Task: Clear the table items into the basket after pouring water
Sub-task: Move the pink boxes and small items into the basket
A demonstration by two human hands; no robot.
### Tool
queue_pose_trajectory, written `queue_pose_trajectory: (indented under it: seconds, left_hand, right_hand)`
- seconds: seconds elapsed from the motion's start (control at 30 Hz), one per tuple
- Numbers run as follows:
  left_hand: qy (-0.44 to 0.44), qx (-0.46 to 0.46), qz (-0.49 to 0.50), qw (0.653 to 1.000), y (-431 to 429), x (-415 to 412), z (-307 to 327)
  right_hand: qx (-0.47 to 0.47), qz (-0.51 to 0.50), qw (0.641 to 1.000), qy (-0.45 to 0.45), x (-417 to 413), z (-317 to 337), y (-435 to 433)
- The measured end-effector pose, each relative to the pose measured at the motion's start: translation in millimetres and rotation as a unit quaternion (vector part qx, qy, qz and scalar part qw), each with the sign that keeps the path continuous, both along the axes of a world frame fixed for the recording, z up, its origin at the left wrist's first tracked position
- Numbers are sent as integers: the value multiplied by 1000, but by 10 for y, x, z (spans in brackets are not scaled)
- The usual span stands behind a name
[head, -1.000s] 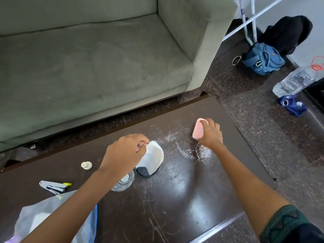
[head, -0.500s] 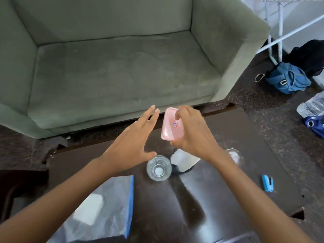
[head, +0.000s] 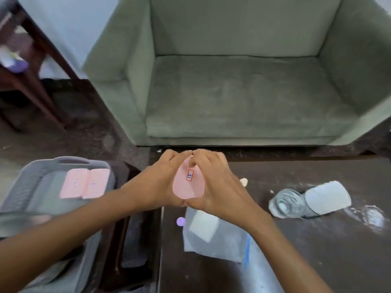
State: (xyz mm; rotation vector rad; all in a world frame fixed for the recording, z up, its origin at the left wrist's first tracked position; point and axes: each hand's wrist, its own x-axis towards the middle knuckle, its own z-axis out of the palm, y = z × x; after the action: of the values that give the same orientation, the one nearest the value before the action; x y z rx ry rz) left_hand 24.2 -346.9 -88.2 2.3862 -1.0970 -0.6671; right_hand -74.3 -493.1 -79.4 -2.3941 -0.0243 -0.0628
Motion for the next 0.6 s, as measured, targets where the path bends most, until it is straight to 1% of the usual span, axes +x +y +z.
queue_pose_trajectory:
  seconds: [0.1,0.2,0.3,0.37,0.47,0.53,0.6]
  left_hand:
    - [-22,4,22,1000,591,393,115]
    - [-43,24,93,994,1237,774,251]
    - [-8,67,157,985,1840,1081,302]
    - [-11,99,174,980,2169,1262,212]
    - [-5,140,221,965,2645,1478,-74]
    - [12,163,231,959,2847,1543,-337]
    - [27,189,223,956,2994,1591,-587]
  right_hand:
    - [71,33,997,15,313,75,449]
    - [133,27,991,-9,632,19,899]
    - [161,12,987,-9,932,-169,1327]
    - [150,5,989,0,1086,-355,1556]
    - [96,-2,995,20,1296,-705,1907]
    - [42,2,998,35,1376,-913,2082]
    - [-26,25,999,25,1432,-1075,2265]
